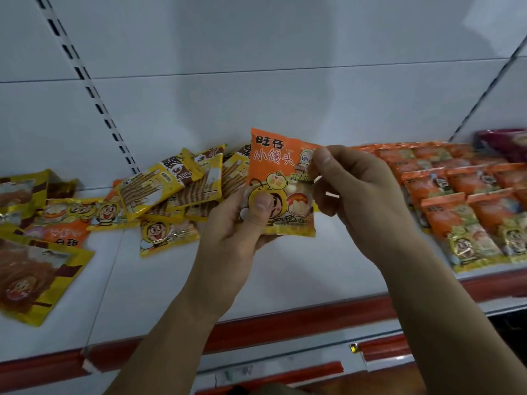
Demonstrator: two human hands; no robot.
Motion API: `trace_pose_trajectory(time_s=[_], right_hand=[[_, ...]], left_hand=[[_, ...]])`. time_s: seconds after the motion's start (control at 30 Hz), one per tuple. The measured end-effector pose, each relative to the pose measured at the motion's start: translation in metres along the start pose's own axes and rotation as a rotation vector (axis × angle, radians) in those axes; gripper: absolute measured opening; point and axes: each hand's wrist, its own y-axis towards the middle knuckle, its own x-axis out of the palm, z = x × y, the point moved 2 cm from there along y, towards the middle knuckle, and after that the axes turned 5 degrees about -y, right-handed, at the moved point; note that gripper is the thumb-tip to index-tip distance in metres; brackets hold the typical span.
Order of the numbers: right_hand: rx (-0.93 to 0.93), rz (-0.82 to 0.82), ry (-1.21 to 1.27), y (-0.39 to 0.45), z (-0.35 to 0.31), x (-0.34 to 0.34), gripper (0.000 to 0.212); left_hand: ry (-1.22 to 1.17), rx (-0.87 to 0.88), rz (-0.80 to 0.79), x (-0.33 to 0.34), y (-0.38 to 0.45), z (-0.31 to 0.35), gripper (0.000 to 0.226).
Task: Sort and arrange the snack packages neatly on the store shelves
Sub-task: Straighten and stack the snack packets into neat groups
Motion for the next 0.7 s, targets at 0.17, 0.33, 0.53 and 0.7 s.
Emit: trace_pose_trajectory(time_s=[0.17,0.33,0.53,0.7], right_hand=[[0.002,0.042,0.062,0.002,0.002,-0.044,0.018],[0.03,0.088,0.108,0.006,0.007,-0.084,0.014],[-0.034,0.058,-0.09,0.014,0.008,-0.122,0.02],[-0.176,-0.031,-0.349,0.046,0.003,-0.162,0.011]], left_hand=[[0.174,0.102,0.159,0.029,0.007,-0.006,0.026],[0.01,0.067,0.275,0.056,0.012,-0.021,0.027],[0.137,0.092,0.34,0.083,0.018,-0.036,0.024],[0.158,0.073,0.36,0.105,0.027,-0.047,0.019]])
